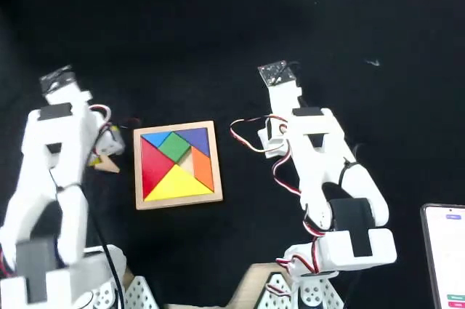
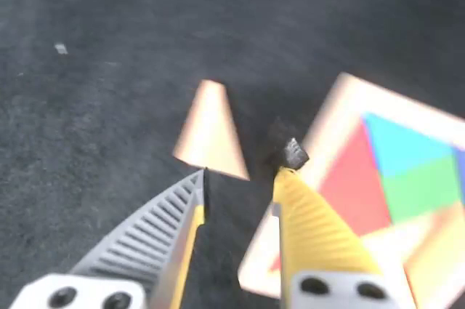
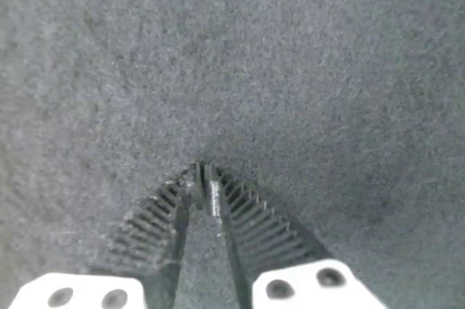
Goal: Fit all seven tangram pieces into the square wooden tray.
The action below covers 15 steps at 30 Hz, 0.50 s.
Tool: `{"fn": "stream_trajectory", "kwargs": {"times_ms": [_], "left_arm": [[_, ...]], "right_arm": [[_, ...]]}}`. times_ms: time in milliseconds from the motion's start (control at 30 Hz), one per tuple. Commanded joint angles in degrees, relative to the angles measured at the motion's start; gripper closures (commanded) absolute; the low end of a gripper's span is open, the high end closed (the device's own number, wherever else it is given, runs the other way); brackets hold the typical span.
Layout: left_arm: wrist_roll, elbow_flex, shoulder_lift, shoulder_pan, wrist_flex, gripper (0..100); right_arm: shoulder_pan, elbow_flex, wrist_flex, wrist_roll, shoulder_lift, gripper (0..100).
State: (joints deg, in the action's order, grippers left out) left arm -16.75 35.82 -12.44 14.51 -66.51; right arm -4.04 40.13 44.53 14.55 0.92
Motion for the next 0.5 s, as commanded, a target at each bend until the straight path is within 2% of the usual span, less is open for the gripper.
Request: {"fn": "stream_trajectory", "kwargs": {"times_ms": [0, 67, 167, 300, 367, 467], "left_arm": [[4.4, -2.77, -12.84, -10.59, -3.78, 84], [5.71, -2.33, -15.91, -13.76, -4.04, 84], [5.8, -1.1, -17.32, -13.14, -4.13, 84], [1.14, 2.77, -17.32, -2.33, -3.78, 84], [-0.7, 5.67, -17.23, 3.12, -2.73, 80], [-0.7, 12.09, -17.23, 7.16, 4.48, 75]], "right_arm": [[-0.88, -2.77, -0.53, 0.7, -0.31, 98.7], [-0.88, -2.77, -0.53, 0.7, -0.31, 98.7], [-0.88, -2.68, -0.53, 0.7, -0.31, 98.7], [-0.88, -2.68, -0.53, 0.7, -0.31, 98.7], [-0.88, -2.68, -0.53, 0.7, -0.31, 98.7], [-0.88, -2.68, -0.53, 0.7, -0.31, 98.7]]}}
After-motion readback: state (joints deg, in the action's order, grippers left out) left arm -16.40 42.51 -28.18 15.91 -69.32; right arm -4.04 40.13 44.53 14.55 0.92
